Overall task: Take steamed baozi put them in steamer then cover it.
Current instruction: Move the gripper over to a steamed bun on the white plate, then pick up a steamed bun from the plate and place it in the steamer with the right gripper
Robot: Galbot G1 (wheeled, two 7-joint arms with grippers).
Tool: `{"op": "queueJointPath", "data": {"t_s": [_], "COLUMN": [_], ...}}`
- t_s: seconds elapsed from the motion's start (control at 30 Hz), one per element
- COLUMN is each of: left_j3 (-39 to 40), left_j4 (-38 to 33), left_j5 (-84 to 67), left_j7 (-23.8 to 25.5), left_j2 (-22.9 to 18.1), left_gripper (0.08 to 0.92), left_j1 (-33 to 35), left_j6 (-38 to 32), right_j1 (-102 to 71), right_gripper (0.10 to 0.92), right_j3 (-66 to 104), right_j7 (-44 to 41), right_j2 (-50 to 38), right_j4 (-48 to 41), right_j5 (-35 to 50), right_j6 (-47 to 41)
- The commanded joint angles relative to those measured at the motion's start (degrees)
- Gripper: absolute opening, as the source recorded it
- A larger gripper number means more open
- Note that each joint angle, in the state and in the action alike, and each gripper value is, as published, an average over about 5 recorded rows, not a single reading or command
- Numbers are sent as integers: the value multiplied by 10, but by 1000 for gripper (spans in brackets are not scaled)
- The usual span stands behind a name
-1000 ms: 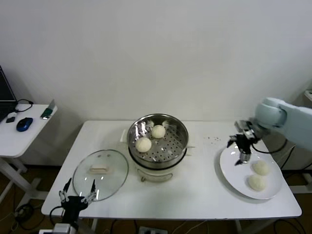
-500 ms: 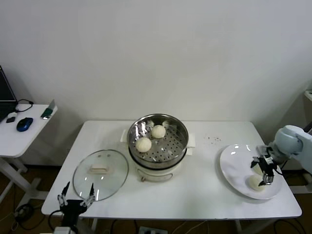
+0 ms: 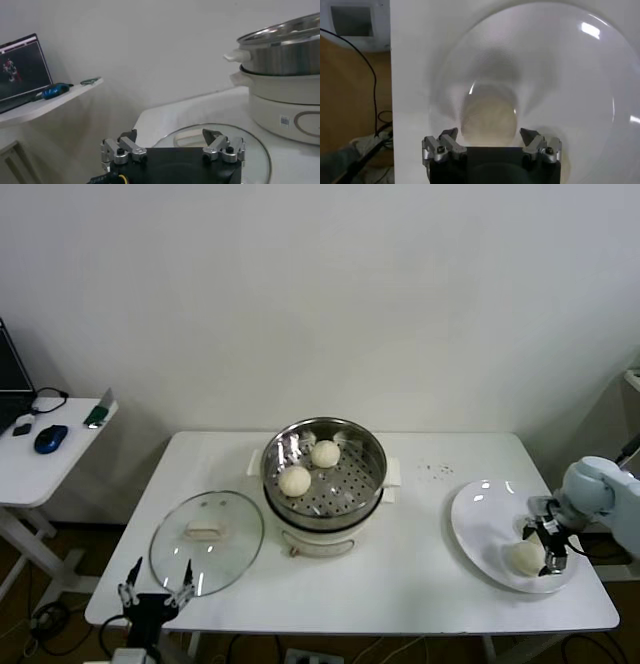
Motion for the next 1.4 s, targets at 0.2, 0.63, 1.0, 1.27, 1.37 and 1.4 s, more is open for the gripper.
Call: {"op": "queueJointPath", "data": {"t_s": [0.2, 0.63, 1.0, 1.27, 1.37, 1.4], "left_j3": [0, 7, 6, 5, 6, 7], "left_j4": [2, 2, -7, -14, -13, -13], "left_j5": [2, 8, 6, 5, 6, 6], "left_j7": [0, -1, 1, -5, -6, -6], "left_j2": [0, -3, 2, -1, -2, -2], "left_gripper": [823, 823, 823, 823, 823, 823], "left_j1": [-1, -6, 5, 10, 11, 11], "left_j6": [0, 0, -2, 1, 1, 1], "right_j1": [-18, 39, 366, 560, 574, 576], "right_gripper": [796, 697, 696, 699, 703, 703], "right_j3": [12, -35, -270, -372, -361, -359], "right_j7": [-7, -14, -42, -63, -76, -79], "right_j2": [17, 11, 93, 223, 263, 275], "right_j4": [-22, -17, -13, 4, 26, 34], "right_j5": [-14, -3, 66, 103, 109, 113], "right_j6": [4, 23, 162, 308, 341, 348]}}
